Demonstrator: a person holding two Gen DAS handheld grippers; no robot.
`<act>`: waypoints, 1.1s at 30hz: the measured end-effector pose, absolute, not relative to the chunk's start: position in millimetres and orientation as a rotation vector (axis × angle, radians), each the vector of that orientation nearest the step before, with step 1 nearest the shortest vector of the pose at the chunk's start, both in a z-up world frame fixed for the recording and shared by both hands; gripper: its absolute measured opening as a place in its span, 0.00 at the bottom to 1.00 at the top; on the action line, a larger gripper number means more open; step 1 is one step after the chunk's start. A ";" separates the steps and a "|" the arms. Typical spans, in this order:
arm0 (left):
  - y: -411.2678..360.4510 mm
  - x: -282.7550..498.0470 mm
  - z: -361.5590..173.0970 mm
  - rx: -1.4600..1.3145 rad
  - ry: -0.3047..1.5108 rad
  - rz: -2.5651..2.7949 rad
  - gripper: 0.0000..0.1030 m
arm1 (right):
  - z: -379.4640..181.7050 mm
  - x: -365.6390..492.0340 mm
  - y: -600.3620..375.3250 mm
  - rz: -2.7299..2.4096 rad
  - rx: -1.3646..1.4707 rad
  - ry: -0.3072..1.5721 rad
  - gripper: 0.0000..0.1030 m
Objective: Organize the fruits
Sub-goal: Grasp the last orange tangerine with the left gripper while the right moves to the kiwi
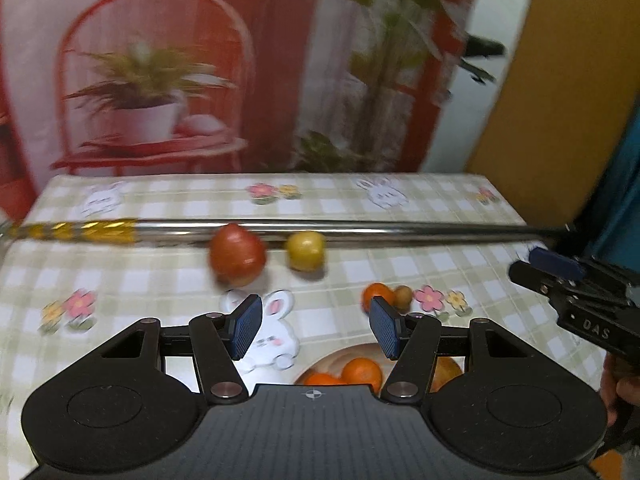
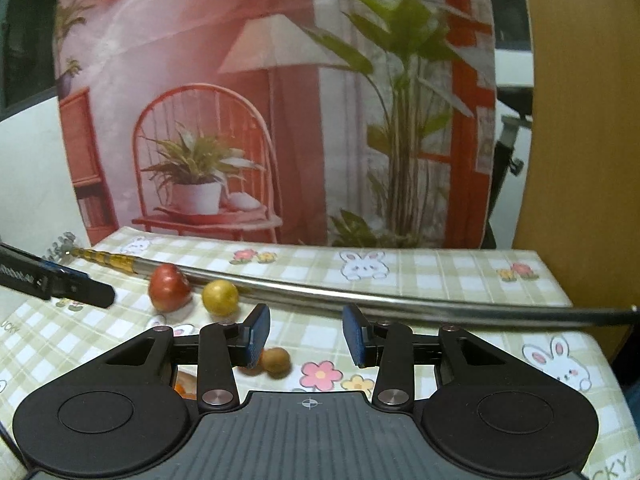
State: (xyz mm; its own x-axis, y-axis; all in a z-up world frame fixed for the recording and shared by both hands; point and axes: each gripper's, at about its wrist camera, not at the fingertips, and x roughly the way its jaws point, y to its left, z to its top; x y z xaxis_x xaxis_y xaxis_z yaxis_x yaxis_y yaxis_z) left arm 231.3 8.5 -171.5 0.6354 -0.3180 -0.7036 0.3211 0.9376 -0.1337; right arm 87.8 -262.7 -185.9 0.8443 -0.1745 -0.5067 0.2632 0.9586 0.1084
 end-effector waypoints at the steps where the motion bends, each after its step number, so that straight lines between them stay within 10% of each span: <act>1: 2.2 237.0 -174.8 0.018 0.811 -0.391 0.60 | -188.3 88.2 -266.3 -0.235 0.192 0.520 0.36; 33: -85.1 316.4 -263.3 0.283 0.955 -0.636 0.36 | -234.7 99.5 -308.1 -0.257 0.332 0.602 0.36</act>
